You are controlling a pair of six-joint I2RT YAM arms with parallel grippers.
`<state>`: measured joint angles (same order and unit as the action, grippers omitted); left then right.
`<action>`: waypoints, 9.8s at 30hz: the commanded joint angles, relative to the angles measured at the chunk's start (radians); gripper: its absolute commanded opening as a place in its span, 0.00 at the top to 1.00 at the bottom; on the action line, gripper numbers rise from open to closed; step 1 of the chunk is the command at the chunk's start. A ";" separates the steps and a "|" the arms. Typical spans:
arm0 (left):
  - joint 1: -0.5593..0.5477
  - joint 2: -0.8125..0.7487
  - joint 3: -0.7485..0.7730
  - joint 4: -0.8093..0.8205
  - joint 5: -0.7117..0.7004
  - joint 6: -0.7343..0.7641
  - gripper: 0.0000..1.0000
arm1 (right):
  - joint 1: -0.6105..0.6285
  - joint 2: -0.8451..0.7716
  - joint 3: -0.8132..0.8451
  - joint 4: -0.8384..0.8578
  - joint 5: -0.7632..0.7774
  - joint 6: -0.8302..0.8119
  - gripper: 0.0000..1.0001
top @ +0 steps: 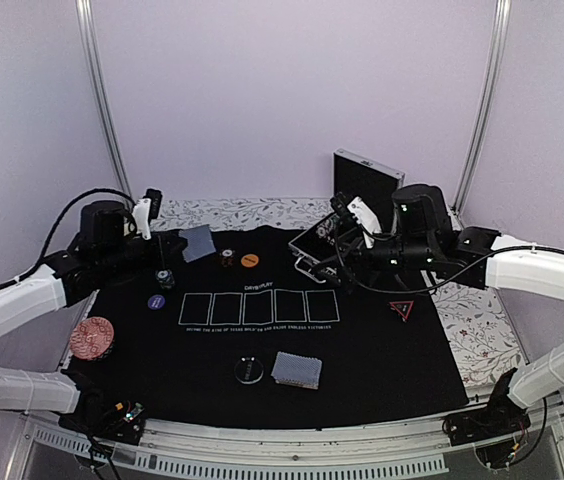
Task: Distribute texas hold em gaming equipment
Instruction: Distribute the poker card in the big blind area, then pick up the poker card from the big blind area, then distribute the poker card in the small blind area, then pick up the poker card from the face-down deck piles.
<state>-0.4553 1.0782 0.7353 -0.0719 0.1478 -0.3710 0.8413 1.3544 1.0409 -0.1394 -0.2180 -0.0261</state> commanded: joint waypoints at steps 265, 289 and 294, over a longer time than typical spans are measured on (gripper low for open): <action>-0.388 0.136 0.098 -0.084 0.164 0.552 0.02 | -0.067 0.062 -0.204 -0.088 -0.213 0.305 0.01; -0.564 0.673 0.337 -0.123 -0.014 0.355 0.43 | 0.038 0.150 -0.313 0.013 -0.198 0.480 0.01; -0.592 0.680 0.272 -0.105 -0.029 0.234 0.33 | 0.062 0.172 -0.322 0.042 -0.176 0.507 0.01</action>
<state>-1.0157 1.7420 1.0431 -0.1772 0.1452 0.0277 0.8814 1.4971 0.7315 -0.1371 -0.4225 0.4503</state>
